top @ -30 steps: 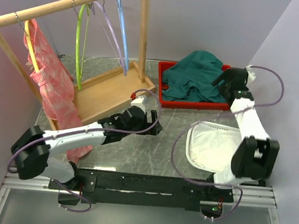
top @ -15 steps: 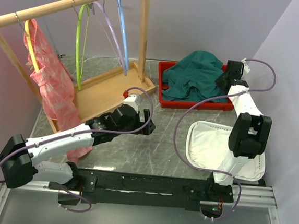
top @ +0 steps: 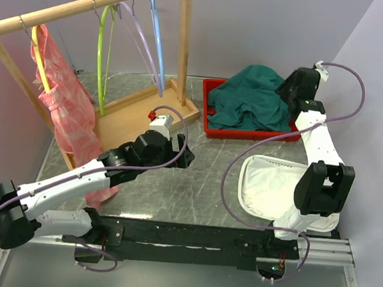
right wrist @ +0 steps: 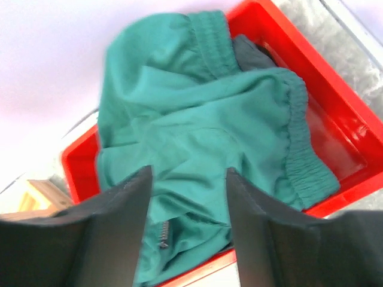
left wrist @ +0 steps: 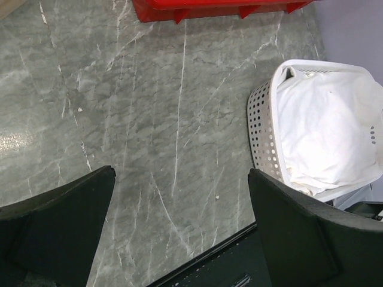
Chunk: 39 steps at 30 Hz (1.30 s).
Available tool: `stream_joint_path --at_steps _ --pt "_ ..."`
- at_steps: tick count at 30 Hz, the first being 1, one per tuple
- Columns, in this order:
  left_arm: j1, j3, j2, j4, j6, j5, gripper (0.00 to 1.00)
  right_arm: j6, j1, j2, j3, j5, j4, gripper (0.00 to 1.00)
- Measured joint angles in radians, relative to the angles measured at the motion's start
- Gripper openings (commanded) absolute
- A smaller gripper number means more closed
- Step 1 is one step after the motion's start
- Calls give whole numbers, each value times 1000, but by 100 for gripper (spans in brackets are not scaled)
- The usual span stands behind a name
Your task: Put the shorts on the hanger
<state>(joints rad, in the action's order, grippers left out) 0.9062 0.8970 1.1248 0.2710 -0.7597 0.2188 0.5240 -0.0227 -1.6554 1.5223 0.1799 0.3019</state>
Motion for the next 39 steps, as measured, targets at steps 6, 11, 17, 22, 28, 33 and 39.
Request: stream_joint_path --at_steps 6,11,17,22,28,33,39 --pt "-2 7 -2 23 4 -1 99 -3 -90 -71 -87 -68 -56 71" --pt "-3 11 -2 27 12 -2 99 -3 -93 -172 -89 -116 -101 35" --pt "-5 11 -2 27 14 -3 99 3 -74 -189 -94 -140 -135 0" --pt "-6 11 -3 27 15 -3 99 6 -39 -119 -124 -125 -127 0" --pt "-13 11 -24 39 15 -2 100 -3 72 95 -113 -87 -78 0" --pt "-15 11 -76 53 16 8 97 -37 245 274 -18 -31 -47 0" --pt "-17 11 -144 66 16 20 97 -84 458 455 42 37 -20 0"
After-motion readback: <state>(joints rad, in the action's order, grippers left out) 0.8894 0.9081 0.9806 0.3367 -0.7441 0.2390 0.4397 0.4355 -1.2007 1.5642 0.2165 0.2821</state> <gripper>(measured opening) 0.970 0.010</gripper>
